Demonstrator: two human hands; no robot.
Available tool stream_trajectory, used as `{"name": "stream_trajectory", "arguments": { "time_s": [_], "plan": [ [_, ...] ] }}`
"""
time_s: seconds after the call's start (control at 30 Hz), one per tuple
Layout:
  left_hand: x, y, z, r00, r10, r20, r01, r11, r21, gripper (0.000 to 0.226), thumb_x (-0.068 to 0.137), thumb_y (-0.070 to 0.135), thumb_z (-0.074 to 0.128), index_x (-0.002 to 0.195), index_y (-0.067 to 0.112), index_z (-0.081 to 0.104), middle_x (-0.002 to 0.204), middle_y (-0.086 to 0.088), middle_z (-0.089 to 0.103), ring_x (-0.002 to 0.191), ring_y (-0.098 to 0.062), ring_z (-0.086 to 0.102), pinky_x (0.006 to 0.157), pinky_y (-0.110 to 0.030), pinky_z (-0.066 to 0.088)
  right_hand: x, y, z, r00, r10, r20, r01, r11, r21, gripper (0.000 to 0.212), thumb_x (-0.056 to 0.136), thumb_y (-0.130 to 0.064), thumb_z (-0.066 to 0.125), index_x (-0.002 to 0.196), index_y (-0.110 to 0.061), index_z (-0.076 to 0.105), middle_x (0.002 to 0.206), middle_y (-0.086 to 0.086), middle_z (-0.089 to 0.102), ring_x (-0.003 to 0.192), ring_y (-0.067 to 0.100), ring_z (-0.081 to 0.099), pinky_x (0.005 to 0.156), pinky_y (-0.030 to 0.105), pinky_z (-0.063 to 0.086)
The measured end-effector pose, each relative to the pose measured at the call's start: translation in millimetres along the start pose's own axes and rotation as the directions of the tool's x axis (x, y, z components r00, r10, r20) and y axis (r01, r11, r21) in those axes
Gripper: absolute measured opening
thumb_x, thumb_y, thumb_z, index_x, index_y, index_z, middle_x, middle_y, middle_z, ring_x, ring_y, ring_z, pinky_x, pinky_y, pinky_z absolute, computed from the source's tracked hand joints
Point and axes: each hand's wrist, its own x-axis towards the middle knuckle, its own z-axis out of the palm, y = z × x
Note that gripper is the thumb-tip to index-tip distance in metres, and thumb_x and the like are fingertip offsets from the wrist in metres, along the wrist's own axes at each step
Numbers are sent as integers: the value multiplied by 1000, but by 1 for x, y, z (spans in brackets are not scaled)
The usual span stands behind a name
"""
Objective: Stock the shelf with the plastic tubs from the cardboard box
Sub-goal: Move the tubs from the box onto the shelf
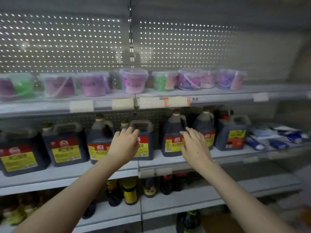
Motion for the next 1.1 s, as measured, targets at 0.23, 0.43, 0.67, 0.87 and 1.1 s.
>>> {"name": "stream_trajectory", "arguments": {
  "time_s": [0.23,0.43,0.67,0.87,1.1],
  "plan": [
    [25,137,30,991,128,46,-125,990,-67,34,91,21,49,124,14,51,116,-8,55,107,-32,51,84,-40,39,-64,133,-11,990,120,70,-118,992,-35,46,93,-14,46,139,-15,39,150,6,29,139,24,24,113,35,20],
    [33,257,54,956,271,107,-255,956,-144,35,82,13,58,117,8,58,106,-14,60,99,-37,57,80,-44,45,-126,233,-25,959,252,127,-240,965,-106,52,94,-19,47,143,-14,32,150,7,29,139,24,24,114,37,20],
    [43,381,78,865,464,190,-433,882,-186,36,91,20,44,127,16,46,124,-8,50,114,-32,46,93,-41,35,-205,318,-37,890,444,107,-432,894,-115,49,87,-10,53,135,-10,46,144,13,40,134,29,34,110,39,26],
    [46,480,108,766,608,208,-545,786,-291,38,92,20,43,129,18,46,128,-7,49,120,-28,45,97,-40,35,-271,380,-34,754,646,115,-635,763,-125,53,85,-14,58,136,-8,43,142,13,42,132,29,37,110,41,26],
    [55,585,162,599,775,201,-674,624,-394,35,91,25,44,125,18,49,124,-7,52,114,-28,49,93,-39,38,-334,438,-25,568,819,76,-793,570,-218,48,86,-16,51,134,-18,45,142,4,42,130,23,37,109,36,25]
  ]
}}
